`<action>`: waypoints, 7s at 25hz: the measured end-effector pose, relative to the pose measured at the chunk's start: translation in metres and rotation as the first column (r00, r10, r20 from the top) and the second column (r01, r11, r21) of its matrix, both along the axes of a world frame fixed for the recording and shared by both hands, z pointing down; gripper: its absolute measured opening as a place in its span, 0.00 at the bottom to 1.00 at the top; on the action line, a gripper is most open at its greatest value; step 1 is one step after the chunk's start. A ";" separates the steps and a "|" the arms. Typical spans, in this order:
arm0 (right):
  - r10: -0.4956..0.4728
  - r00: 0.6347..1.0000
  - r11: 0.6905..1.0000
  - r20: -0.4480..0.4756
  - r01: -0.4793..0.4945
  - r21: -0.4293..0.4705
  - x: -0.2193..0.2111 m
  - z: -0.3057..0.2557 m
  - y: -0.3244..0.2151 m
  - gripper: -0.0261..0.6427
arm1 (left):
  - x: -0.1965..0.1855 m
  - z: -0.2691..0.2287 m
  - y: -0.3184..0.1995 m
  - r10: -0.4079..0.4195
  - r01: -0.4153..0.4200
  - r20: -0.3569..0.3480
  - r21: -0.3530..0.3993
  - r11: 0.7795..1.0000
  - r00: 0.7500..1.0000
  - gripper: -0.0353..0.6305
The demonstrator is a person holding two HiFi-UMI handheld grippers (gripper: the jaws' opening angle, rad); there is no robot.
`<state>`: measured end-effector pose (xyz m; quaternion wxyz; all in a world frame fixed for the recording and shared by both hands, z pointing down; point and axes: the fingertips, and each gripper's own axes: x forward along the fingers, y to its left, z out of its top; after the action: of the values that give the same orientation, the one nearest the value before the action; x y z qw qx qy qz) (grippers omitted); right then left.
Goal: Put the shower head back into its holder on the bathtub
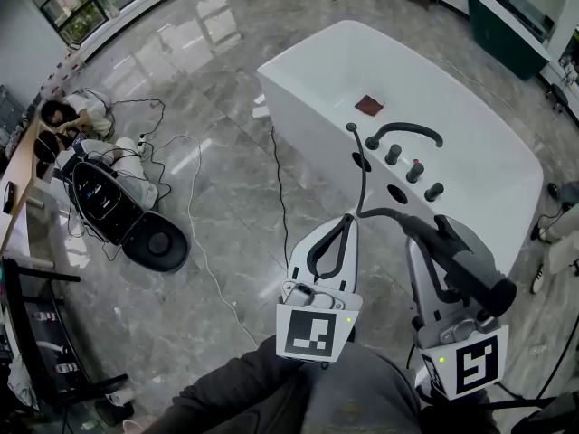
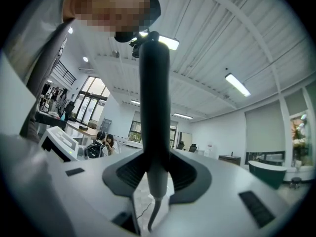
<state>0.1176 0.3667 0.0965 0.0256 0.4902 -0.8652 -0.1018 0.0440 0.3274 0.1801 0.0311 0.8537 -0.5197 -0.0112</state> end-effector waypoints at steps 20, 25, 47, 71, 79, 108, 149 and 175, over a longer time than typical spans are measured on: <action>0.075 0.997 0.995 0.010 -0.074 -0.060 -0.024 0.012 -0.075 0.25 | -0.033 0.002 -0.069 0.065 -0.065 0.000 -0.007 0.998 0.998 0.06; 0.096 0.995 0.993 0.014 -0.095 -0.072 -0.016 0.014 -0.081 0.25 | -0.028 0.005 -0.074 0.078 -0.078 0.006 -0.027 0.997 0.997 0.06; 0.000 0.999 0.996 0.052 0.004 -0.091 0.021 0.018 -0.157 0.25 | 0.009 0.016 -0.158 0.008 -0.004 0.069 -0.063 0.998 0.998 0.06; -0.030 0.998 0.996 0.051 0.034 -0.084 -0.019 0.001 -0.258 0.25 | -0.017 0.025 -0.258 0.046 -0.044 0.041 -0.054 0.998 0.998 0.06; -0.047 0.998 0.998 0.032 0.048 -0.041 -0.033 -0.007 -0.306 0.25 | -0.027 0.034 -0.296 0.052 -0.051 0.024 -0.033 0.998 0.998 0.06; -0.155 0.987 0.974 0.036 0.147 0.175 -0.062 -0.161 -0.343 0.25 | -0.062 -0.003 -0.328 0.007 -0.006 -0.044 0.025 1.000 0.999 0.06; -0.019 0.999 1.000 0.050 0.018 0.015 -0.032 -0.102 -0.395 0.25 | -0.065 0.014 -0.350 0.058 -0.059 -0.060 -0.015 0.998 0.997 0.06; 0.049 0.998 0.995 0.031 -0.046 -0.092 -0.028 -0.050 -0.418 0.25 | -0.057 0.016 -0.360 0.108 -0.110 -0.046 -0.039 0.993 0.993 0.06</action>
<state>0.0898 -0.0510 0.0466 0.0361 0.5104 -0.8575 -0.0535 -0.0125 -0.0324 0.1964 0.0605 0.8796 -0.4716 -0.0173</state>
